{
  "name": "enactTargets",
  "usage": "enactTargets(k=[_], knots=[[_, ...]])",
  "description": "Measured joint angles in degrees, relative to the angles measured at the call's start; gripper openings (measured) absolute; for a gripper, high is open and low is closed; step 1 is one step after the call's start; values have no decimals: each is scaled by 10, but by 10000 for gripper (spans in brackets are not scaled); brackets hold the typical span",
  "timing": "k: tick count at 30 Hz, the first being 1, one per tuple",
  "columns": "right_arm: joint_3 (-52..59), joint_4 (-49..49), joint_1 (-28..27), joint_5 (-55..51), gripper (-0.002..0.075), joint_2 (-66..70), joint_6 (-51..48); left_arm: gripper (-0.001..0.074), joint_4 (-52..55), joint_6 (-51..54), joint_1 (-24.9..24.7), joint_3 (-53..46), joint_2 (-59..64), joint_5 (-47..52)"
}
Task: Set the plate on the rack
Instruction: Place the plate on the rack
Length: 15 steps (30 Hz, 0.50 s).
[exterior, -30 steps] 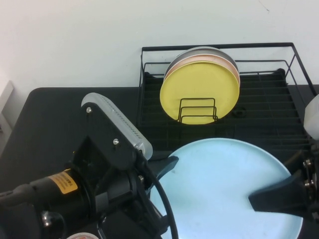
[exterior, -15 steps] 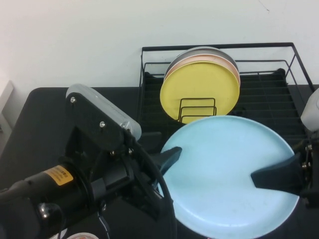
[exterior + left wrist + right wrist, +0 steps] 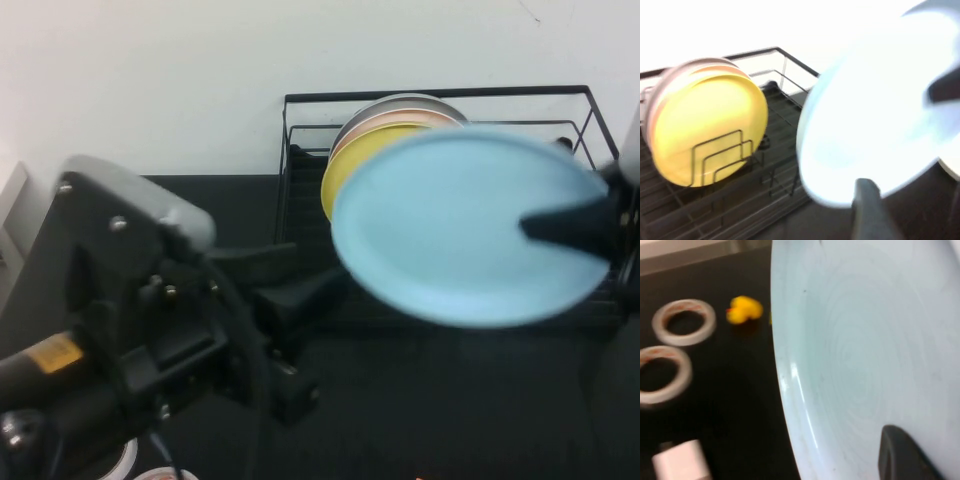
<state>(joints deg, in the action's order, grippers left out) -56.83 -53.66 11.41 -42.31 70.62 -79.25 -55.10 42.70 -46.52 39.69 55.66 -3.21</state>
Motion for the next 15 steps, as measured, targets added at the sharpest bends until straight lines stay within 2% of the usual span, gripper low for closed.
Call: enactTargets(k=[3,5,7,9,15], knots=[[-46,25,0,11,139,14,-8,213,-17,-1,0,-22,-17,-23],[-76,39,0,11,139,30,-10,100,-41,8,0,-44,-30,-45],[-104,49,0,5,139,51,-10,46,-82,23,0,-68,-45,-68],[-136,60,0,-12,139,79,-10,19,-128,48,0,-87,-60,-89],[-211,89,0,-59,139,167,-50,1,-362,200,0,-141,-136,-158]])
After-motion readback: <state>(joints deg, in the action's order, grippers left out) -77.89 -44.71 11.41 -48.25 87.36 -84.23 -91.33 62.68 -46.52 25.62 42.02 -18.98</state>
